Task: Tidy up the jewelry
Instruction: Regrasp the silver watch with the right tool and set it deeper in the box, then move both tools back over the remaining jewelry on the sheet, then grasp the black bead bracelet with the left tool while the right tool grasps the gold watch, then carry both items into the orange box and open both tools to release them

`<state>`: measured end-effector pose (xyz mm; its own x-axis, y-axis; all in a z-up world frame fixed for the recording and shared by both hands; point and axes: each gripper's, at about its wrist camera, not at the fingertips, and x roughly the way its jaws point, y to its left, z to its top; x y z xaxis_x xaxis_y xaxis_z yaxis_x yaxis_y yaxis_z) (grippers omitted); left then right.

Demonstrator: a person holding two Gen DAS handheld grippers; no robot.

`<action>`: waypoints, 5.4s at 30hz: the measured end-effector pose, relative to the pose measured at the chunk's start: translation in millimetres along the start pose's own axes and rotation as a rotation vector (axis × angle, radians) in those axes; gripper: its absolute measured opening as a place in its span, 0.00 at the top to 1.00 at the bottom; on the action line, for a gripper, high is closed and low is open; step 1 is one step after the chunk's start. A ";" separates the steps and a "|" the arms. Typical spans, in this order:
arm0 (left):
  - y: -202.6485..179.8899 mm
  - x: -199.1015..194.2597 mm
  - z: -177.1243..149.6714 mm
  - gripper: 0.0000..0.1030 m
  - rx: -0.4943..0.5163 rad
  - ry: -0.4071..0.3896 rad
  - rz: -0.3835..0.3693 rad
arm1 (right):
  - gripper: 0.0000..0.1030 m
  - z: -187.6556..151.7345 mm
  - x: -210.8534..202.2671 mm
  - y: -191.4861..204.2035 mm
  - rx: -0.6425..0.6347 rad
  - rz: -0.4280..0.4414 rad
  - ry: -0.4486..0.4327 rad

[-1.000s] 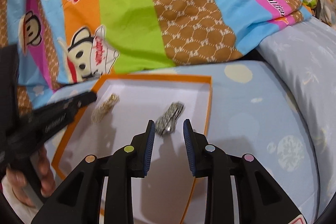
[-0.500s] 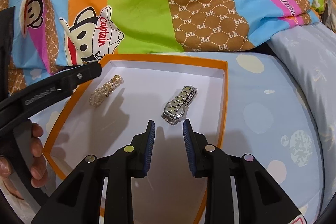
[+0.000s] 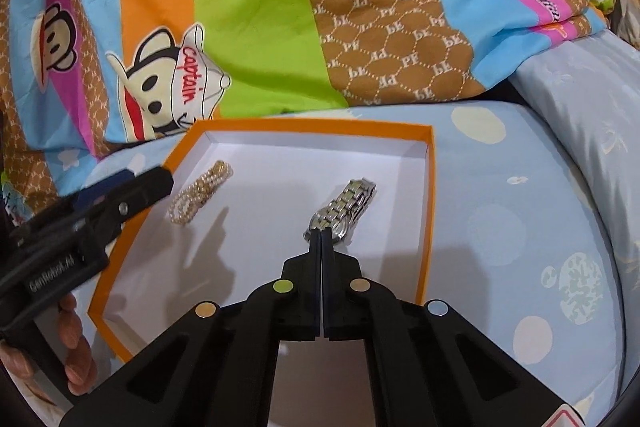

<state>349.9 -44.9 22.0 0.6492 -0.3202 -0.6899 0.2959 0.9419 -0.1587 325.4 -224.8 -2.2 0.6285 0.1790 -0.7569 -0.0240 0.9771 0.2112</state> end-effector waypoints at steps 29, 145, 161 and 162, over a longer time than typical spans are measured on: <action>3.0 -36.5 -13.3 0.25 -0.014 -0.073 -0.005 | 0.85 6.4 20.3 7.5 0.004 -0.128 0.059; -44.2 -207.3 -162.4 0.92 0.015 0.039 -0.181 | 0.79 -142.0 -171.6 17.1 0.054 -0.068 -0.154; -39.2 -154.9 -23.8 0.92 0.085 -0.178 -0.096 | 0.79 -16.1 -130.7 26.8 0.021 0.018 -0.234; -38.8 -147.5 -19.0 0.92 0.085 -0.184 -0.091 | 0.79 -10.9 -123.4 26.4 0.027 0.029 -0.230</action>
<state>229.4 -32.2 116.5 0.7316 -0.4236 -0.5341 0.4118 0.8990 -0.1489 238.7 -219.8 90.1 0.7885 0.1736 -0.5900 -0.0260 0.9679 0.2500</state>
